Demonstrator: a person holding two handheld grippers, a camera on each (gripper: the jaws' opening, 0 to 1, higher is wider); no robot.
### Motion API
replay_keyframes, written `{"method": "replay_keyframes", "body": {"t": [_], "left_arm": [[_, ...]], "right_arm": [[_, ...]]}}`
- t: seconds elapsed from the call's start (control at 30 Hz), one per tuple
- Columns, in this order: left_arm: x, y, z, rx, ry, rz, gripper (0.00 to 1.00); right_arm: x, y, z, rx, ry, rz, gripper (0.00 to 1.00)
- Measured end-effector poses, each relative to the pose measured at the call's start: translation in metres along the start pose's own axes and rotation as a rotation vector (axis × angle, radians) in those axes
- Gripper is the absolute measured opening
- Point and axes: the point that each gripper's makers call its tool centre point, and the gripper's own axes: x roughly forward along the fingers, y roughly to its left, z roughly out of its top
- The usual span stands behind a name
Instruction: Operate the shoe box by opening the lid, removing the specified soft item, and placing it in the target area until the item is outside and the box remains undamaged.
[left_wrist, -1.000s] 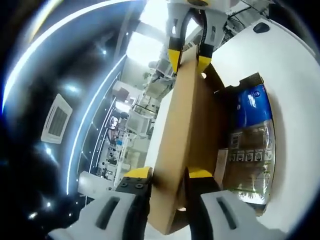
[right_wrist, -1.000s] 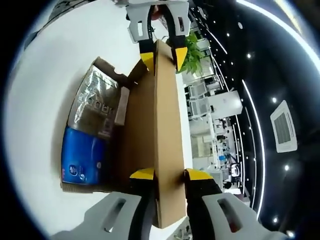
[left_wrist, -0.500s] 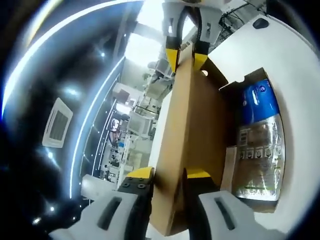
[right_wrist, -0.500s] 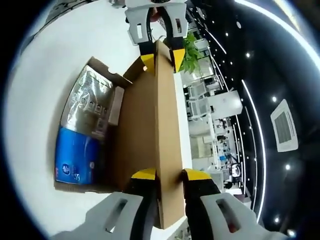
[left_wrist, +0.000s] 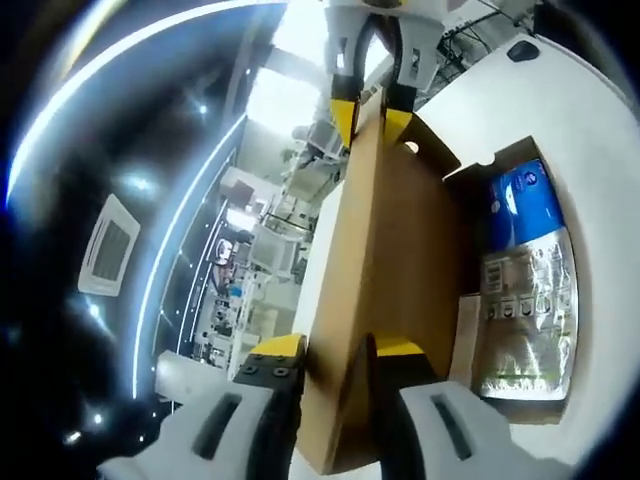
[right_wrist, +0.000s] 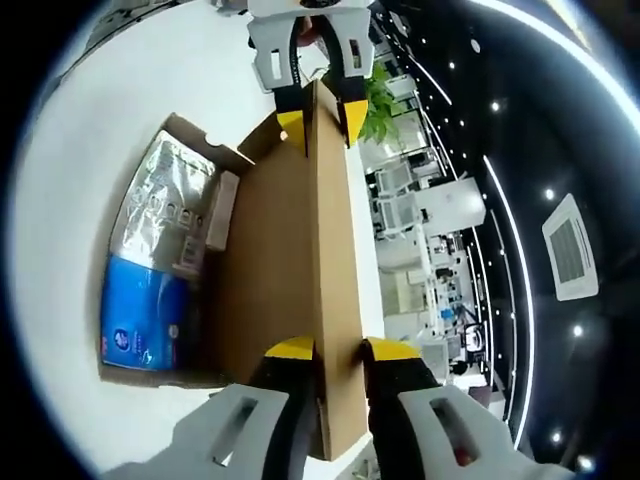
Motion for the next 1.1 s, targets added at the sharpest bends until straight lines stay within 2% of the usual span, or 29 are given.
{"method": "replay_keyframes", "body": {"t": [0.1, 0.33, 0.43, 0.5, 0.57, 0.6, 0.63, 0.73, 0.8, 0.87, 0.9, 0.93, 0.97, 1.03, 1.07, 1.1], "left_arm": [[0.000, -0.003, 0.001, -0.012, -0.008, -0.013, 0.29], [-0.004, -0.004, 0.004, -0.019, -0.018, -0.021, 0.30], [-0.009, -0.007, 0.009, -0.027, -0.035, -0.036, 0.31], [-0.016, -0.009, 0.018, -0.031, -0.073, -0.055, 0.30], [-0.022, -0.018, 0.026, -0.039, -0.110, -0.112, 0.30], [-0.027, -0.026, 0.029, -0.050, -0.130, -0.162, 0.31], [-0.030, -0.028, 0.031, -0.063, -0.146, -0.176, 0.33], [-0.047, -0.037, 0.039, -0.240, -0.190, -0.275, 0.36], [-0.052, -0.038, 0.039, -0.288, -0.199, -0.306, 0.37], [-0.059, -0.047, 0.038, -0.357, -0.204, -0.381, 0.36], [-0.062, -0.049, 0.036, -0.385, -0.206, -0.395, 0.36], [-0.064, -0.053, 0.034, -0.379, -0.200, -0.411, 0.36], [-0.068, -0.059, 0.032, -0.377, -0.191, -0.436, 0.36], [-0.075, -0.070, 0.034, -0.387, -0.211, -0.468, 0.36], [-0.078, -0.084, 0.034, -0.428, -0.213, -0.531, 0.36], [-0.078, -0.092, 0.031, -0.445, -0.196, -0.556, 0.36]], "right_arm": [[0.000, 0.000, 0.001, 0.002, 0.001, -0.003, 0.15], [0.000, 0.001, 0.001, 0.002, 0.003, -0.004, 0.15], [0.000, 0.000, 0.001, 0.007, 0.004, -0.005, 0.15], [0.001, 0.001, 0.001, 0.009, 0.004, -0.006, 0.15], [0.001, 0.001, 0.002, 0.011, 0.005, -0.008, 0.15], [0.001, 0.001, 0.002, 0.011, 0.005, -0.008, 0.15], [0.001, 0.001, 0.002, 0.013, 0.005, -0.007, 0.15], [0.000, 0.002, 0.003, 0.013, 0.003, -0.008, 0.16], [0.000, 0.002, 0.003, 0.014, 0.003, -0.007, 0.16], [-0.001, 0.002, 0.003, 0.017, 0.003, -0.006, 0.16], [-0.001, 0.002, 0.003, 0.017, 0.003, -0.006, 0.16], [-0.001, 0.003, 0.003, 0.016, 0.004, -0.006, 0.16], [-0.001, 0.003, 0.004, 0.017, 0.004, -0.006, 0.16], [-0.001, 0.003, 0.004, 0.020, 0.005, -0.006, 0.16], [-0.001, 0.003, 0.004, 0.021, 0.005, -0.006, 0.16], [-0.001, 0.003, 0.004, 0.021, 0.005, -0.006, 0.16]]}}
